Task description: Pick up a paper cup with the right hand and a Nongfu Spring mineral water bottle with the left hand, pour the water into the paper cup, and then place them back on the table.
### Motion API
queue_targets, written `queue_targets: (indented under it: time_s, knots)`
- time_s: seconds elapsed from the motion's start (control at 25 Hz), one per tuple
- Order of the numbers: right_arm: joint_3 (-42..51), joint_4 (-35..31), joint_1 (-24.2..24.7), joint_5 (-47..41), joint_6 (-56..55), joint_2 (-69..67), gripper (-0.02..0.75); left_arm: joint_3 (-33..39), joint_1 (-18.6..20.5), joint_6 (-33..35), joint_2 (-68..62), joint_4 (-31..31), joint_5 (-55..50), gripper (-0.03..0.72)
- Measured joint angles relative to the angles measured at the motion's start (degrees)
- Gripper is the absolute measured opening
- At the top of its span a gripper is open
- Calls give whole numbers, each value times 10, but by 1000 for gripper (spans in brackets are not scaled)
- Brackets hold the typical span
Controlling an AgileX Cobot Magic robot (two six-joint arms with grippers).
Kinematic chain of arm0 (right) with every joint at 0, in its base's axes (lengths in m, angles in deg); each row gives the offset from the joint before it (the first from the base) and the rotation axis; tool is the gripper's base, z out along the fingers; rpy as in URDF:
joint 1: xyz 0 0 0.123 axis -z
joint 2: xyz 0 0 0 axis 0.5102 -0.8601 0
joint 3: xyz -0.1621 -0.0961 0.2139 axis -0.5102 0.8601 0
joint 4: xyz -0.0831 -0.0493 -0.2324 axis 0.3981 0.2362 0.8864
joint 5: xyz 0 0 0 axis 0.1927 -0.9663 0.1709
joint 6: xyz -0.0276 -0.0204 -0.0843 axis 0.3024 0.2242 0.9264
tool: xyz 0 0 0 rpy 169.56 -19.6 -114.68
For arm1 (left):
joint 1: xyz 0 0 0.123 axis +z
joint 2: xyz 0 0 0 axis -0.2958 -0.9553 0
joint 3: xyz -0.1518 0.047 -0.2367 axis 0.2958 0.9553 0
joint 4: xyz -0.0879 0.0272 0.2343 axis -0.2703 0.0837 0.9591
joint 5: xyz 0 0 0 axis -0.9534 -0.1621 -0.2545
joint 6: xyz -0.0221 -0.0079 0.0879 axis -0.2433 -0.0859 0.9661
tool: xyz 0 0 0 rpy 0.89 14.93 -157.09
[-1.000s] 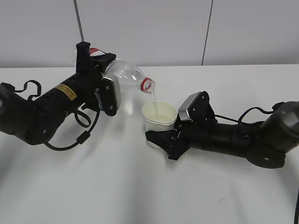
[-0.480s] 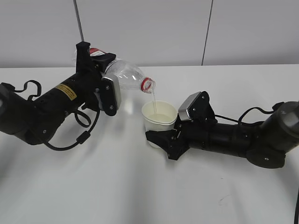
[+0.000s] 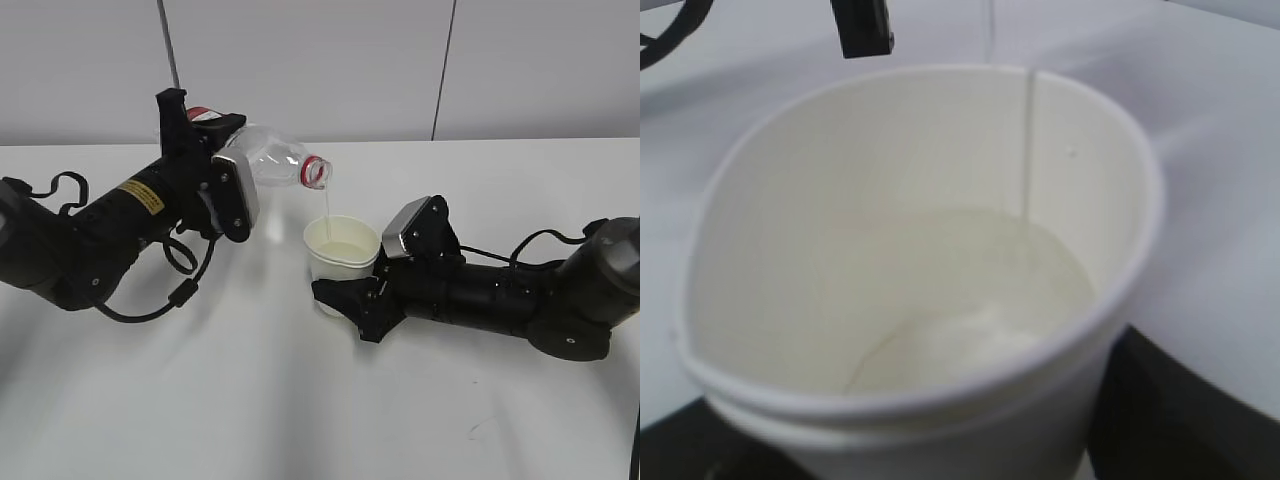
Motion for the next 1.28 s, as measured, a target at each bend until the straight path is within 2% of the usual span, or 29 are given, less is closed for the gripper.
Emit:
queue_targets:
  time_s: [0.24, 0.36, 1.0, 1.28]
  knots:
    - [0, 0, 0, 0, 0, 0, 499, 0, 0, -55, 0, -2, 0, 295]
    - [0, 0, 0, 0, 0, 0, 499, 0, 0, -115, 0, -6, 0, 295]
    - [0, -20, 0, 0, 1, 0, 499, 2, 0, -551, 0, -97, 0, 295]
    - [0, -25, 0, 0, 1, 0, 499, 32, 0, -719, 0, -99, -5, 295]
